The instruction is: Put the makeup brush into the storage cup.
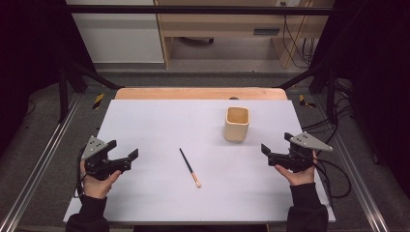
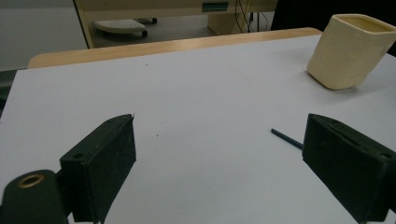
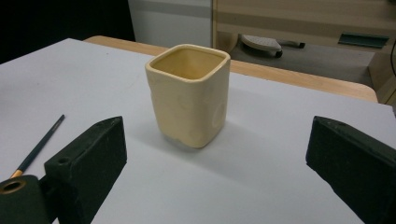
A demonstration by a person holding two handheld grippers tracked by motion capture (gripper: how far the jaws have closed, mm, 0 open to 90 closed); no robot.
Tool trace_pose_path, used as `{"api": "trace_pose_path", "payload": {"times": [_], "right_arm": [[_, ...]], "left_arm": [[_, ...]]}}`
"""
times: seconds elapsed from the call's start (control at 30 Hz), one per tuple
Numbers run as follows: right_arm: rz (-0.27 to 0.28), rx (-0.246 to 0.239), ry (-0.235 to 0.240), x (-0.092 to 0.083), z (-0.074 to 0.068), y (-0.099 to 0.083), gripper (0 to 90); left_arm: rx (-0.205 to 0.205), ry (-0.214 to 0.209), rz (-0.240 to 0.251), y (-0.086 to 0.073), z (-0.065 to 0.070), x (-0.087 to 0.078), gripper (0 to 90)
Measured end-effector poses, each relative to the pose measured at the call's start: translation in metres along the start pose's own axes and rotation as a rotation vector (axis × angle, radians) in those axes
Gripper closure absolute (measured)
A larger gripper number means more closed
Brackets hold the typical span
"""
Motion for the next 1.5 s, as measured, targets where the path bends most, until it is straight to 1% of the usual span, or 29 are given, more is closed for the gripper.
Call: {"api": "trace_pose_path", "payload": {"times": [0.1, 0.23, 0.33, 0.43, 0.53, 0.6, 0.63, 0.73, 0.9, 1.03, 1.13, 1.27, 1.5], "right_arm": [[0.003, 0.01, -0.002, -0.002, 0.001, 0.0, 5.6], [0.003, 0.003, -0.006, -0.004, 0.0, 0.001, 5.7], [-0.009, -0.012, -0.015, -0.003, -0.002, 0.001, 5.6], [-0.006, -0.012, -0.008, -0.003, -0.005, 0.003, 5.6], [-0.015, -0.021, -0.004, -0.003, -0.007, 0.003, 5.6], [-0.015, -0.018, -0.001, -0.003, -0.008, 0.004, 5.6], [-0.016, -0.023, 0.0, -0.003, -0.009, 0.004, 5.7], [-0.017, -0.025, 0.005, -0.002, -0.012, 0.004, 5.7], [-0.028, -0.03, 0.013, 0.001, -0.015, 0.003, 5.6], [-0.032, -0.031, 0.015, 0.003, -0.017, 0.002, 5.6], [-0.033, -0.024, 0.02, 0.004, -0.018, 0.001, 5.6], [-0.044, -0.03, 0.016, 0.005, -0.019, 0.0, 5.6], [-0.055, -0.038, 0.008, 0.007, -0.019, -0.002, 5.7]], "left_arm": [[-0.001, 0.002, -0.002, 0.0, 0.001, 0.0, 9.3], [-0.001, -0.001, 0.002, 0.001, 0.005, 0.0, 9.8], [0.013, -0.005, -0.003, 0.001, 0.012, 0.002, 10.1], [0.017, -0.015, -0.006, 0.001, 0.018, 0.004, 10.3], [0.026, -0.018, -0.016, -0.001, 0.025, 0.008, 10.3], [0.029, -0.02, -0.019, -0.001, 0.03, 0.01, 10.4], [0.027, -0.025, -0.019, -0.002, 0.033, 0.011, 10.5], [0.036, -0.029, -0.026, -0.003, 0.039, 0.014, 10.5], [0.039, -0.034, -0.038, -0.005, 0.047, 0.019, 10.9], [0.036, -0.036, -0.039, -0.007, 0.052, 0.022, 11.1], [0.035, -0.035, -0.044, -0.008, 0.055, 0.024, 11.3], [0.037, -0.04, -0.062, -0.011, 0.06, 0.029, 12.0], [0.056, -0.056, -0.092, -0.017, 0.072, 0.037, 12.3]]}}
Point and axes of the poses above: each handheld gripper's, and its own axes: x roughly forward along the jaws, y roughly out of its top, z roughly to its right, the point moved 3 cm from there along x, roughly forward along the jaws, and after that the axes turned 4 degrees about z, right-handed, at the moved point
